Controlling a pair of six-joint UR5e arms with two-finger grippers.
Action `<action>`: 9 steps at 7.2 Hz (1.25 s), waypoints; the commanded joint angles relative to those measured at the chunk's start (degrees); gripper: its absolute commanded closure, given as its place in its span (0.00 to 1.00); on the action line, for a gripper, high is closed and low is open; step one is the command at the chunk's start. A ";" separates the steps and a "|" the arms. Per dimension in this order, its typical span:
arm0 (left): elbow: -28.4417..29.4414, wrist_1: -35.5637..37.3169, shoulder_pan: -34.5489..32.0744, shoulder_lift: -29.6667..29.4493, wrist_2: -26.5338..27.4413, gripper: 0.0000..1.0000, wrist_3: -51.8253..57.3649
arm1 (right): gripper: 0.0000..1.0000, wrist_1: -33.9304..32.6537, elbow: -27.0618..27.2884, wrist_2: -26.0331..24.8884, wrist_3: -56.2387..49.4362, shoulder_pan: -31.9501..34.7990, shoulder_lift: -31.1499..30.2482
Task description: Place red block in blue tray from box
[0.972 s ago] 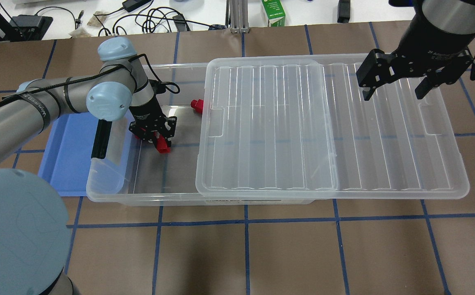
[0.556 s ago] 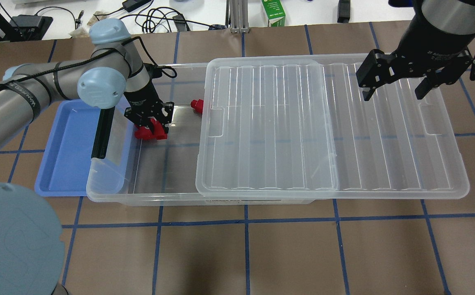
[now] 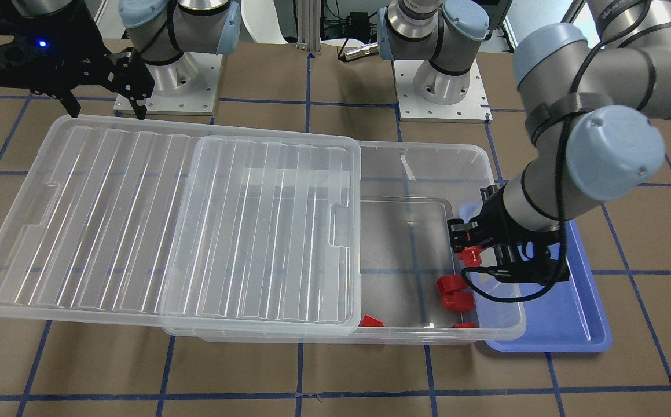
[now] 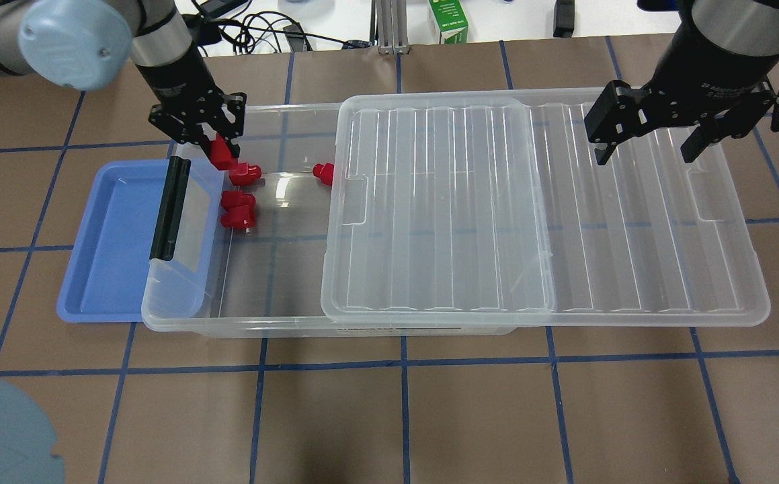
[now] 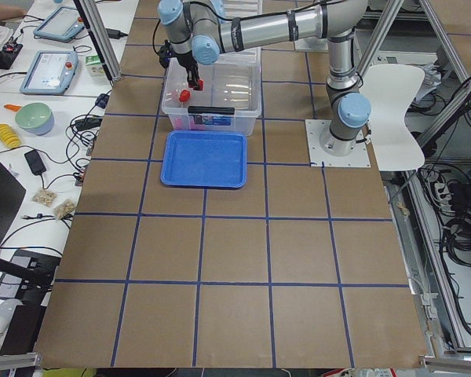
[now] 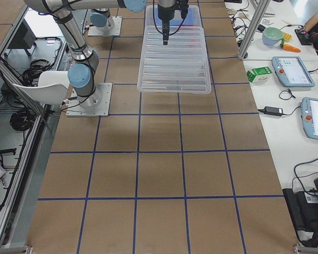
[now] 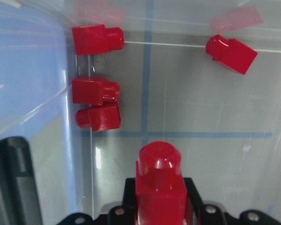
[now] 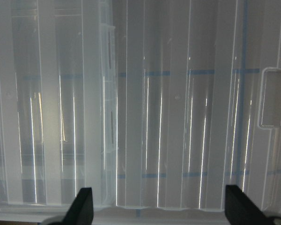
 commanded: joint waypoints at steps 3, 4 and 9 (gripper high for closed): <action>1.49 -2.96 14.48 0.58 5.82 1.00 22.08 | 0.00 0.26 -0.17 -0.09 -0.92 -0.87 0.09; 0.88 -2.26 16.34 -1.16 6.62 1.00 24.84 | 0.00 0.00 -0.35 -0.44 -3.71 -2.10 0.17; -16.25 20.47 16.45 -6.18 6.63 1.00 24.26 | 0.00 -5.93 6.11 -2.99 -33.16 -28.60 0.26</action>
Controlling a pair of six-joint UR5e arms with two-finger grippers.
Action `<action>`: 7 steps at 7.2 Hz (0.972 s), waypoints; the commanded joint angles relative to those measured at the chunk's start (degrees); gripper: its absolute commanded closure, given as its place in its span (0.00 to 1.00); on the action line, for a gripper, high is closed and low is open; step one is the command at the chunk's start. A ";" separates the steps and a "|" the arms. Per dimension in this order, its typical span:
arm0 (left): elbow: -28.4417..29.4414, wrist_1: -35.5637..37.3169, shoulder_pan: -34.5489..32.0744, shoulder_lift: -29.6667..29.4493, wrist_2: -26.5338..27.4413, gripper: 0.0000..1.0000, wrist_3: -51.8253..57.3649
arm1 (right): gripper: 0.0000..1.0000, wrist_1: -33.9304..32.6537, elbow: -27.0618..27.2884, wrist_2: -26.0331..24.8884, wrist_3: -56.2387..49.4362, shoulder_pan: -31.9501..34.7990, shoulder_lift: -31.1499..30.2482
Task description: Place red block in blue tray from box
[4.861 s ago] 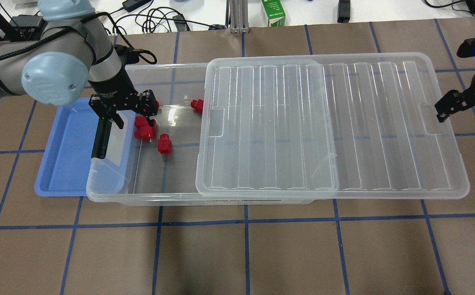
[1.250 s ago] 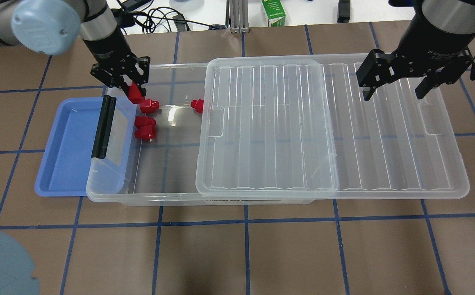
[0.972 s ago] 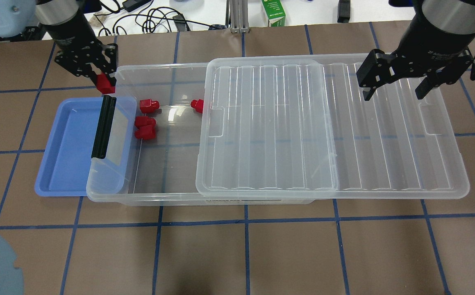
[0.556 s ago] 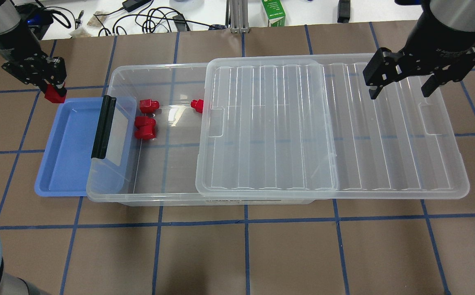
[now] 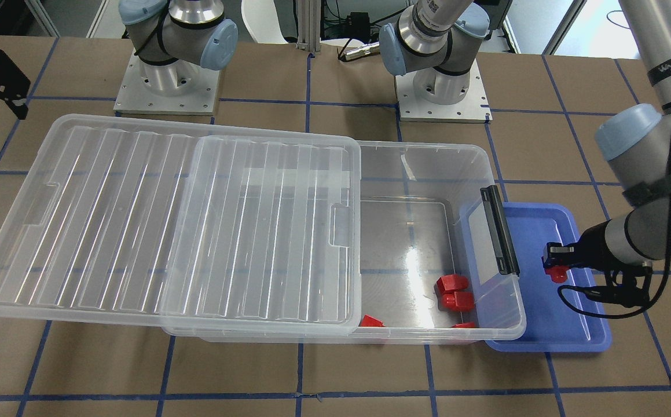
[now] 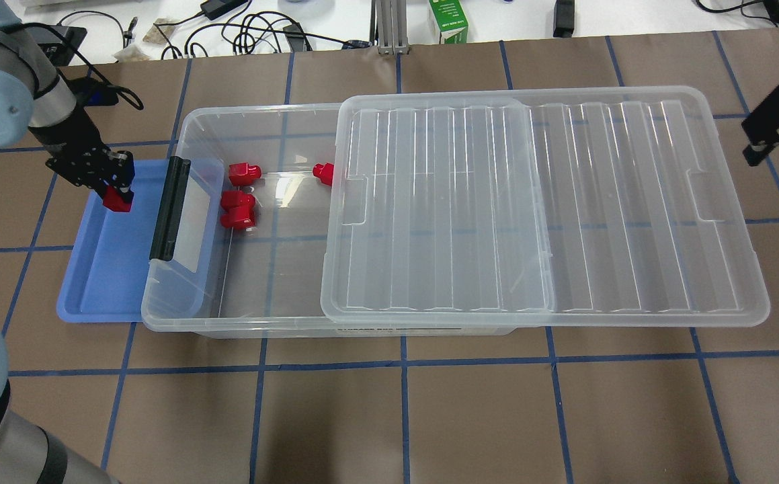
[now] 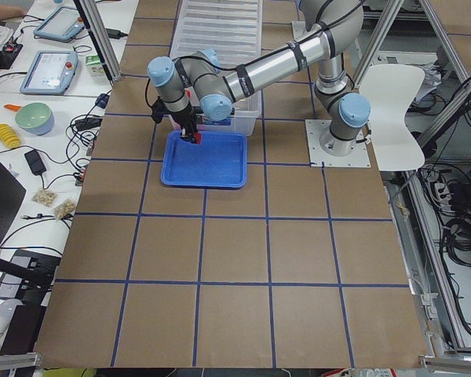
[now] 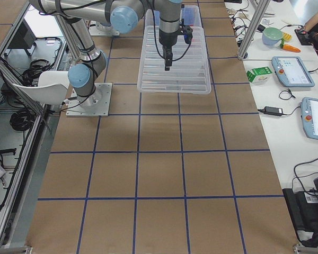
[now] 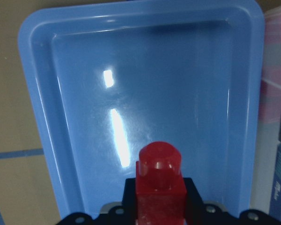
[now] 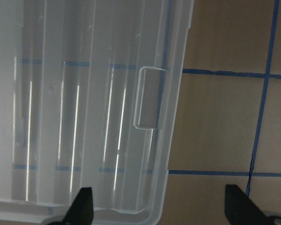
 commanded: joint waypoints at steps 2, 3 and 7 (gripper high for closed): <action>-4.07 5.40 0.28 -2.99 0.02 1.00 0.25 | 0.00 -13.19 13.18 0.33 -8.43 -10.69 0.69; -3.90 5.48 0.63 -3.96 0.10 1.00 -0.01 | 0.00 -14.08 15.22 0.68 -8.35 -10.88 0.87; -3.29 5.48 0.81 -5.98 0.02 0.55 -0.10 | 0.00 -18.22 16.91 0.95 -6.86 -10.36 5.34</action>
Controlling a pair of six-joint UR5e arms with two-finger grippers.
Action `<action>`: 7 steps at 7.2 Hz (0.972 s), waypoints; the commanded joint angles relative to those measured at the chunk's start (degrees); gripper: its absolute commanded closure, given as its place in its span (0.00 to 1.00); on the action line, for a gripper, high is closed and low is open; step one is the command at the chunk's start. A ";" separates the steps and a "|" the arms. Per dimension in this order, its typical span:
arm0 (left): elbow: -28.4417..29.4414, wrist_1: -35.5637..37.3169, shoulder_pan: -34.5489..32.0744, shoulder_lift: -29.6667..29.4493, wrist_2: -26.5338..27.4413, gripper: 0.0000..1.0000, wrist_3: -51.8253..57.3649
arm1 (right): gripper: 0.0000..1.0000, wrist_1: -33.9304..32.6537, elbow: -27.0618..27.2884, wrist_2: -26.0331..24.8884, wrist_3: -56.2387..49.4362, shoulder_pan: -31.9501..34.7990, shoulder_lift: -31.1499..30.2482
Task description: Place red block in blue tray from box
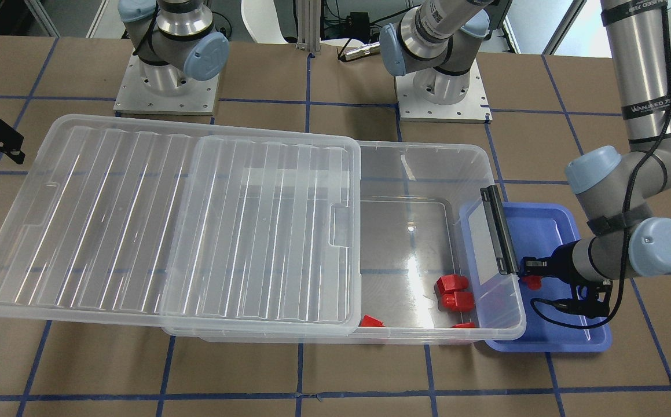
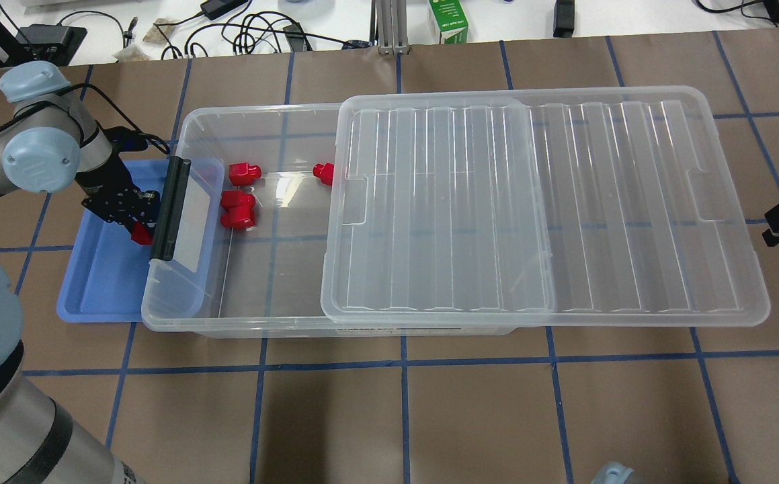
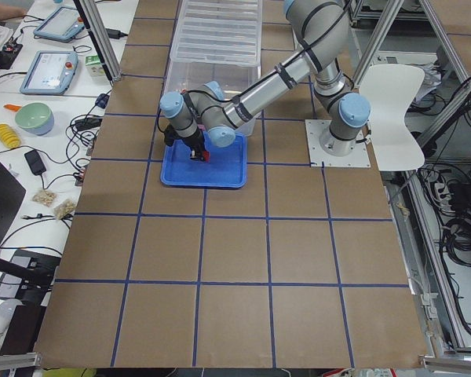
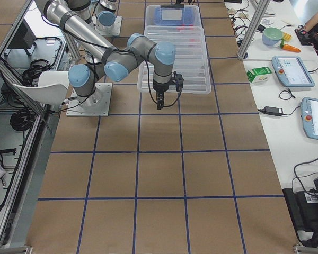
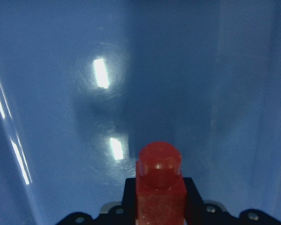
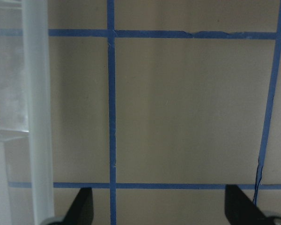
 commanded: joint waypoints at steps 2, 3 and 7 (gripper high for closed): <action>0.74 0.44 0.04 -1.15 0.15 0.00 0.08 | 0.00 -0.65 0.47 2.37 3.78 0.63 0.98; 1.01 0.27 0.04 -0.28 0.23 0.00 -0.09 | 0.00 -0.82 0.65 3.17 4.40 2.20 0.98; 8.00 -11.71 -0.92 8.66 0.24 0.00 -0.18 | 0.00 -2.48 0.74 3.18 16.67 12.02 0.98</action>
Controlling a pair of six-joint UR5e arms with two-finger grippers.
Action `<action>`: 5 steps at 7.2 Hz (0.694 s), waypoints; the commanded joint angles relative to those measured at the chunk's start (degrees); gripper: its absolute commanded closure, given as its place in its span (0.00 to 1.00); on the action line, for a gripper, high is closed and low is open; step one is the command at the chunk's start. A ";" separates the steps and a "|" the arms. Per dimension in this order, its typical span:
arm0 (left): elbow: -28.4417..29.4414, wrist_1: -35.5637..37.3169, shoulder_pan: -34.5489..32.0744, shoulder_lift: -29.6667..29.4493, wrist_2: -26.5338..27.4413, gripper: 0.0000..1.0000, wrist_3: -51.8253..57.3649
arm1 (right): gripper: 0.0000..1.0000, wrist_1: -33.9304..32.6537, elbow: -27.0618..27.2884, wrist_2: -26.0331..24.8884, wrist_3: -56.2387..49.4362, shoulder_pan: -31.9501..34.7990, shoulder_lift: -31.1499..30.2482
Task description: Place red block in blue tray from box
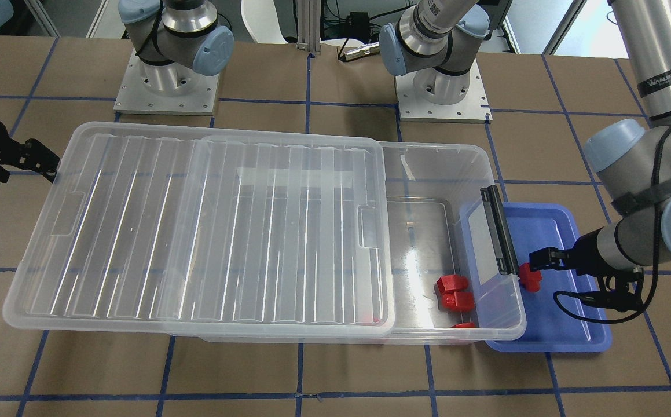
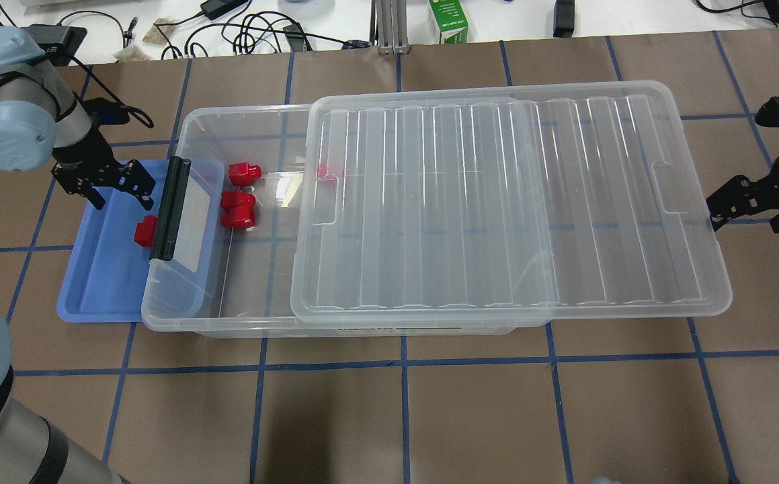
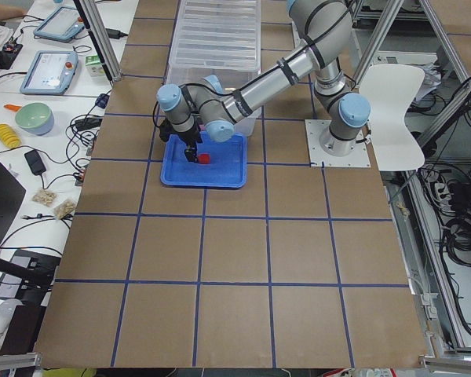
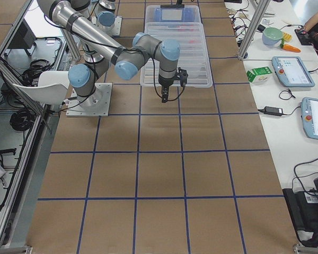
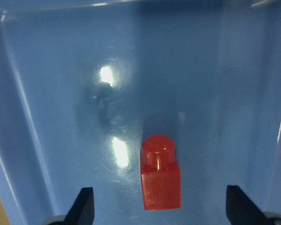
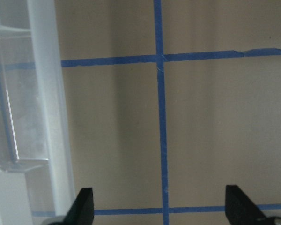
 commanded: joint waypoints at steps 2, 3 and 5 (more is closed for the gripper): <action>10.15 -18.40 -0.94 8.34 -1.26 0.00 -2.86 | 0.00 -1.97 -0.02 -0.03 11.91 9.25 0.09; 11.48 -20.89 -2.33 11.24 -4.05 0.00 -6.18 | 0.00 -2.32 -0.02 -0.20 13.85 12.06 0.09; 10.80 -21.62 -9.17 16.87 -3.81 0.00 -15.41 | 0.00 -3.29 -0.02 -0.12 16.50 15.76 0.09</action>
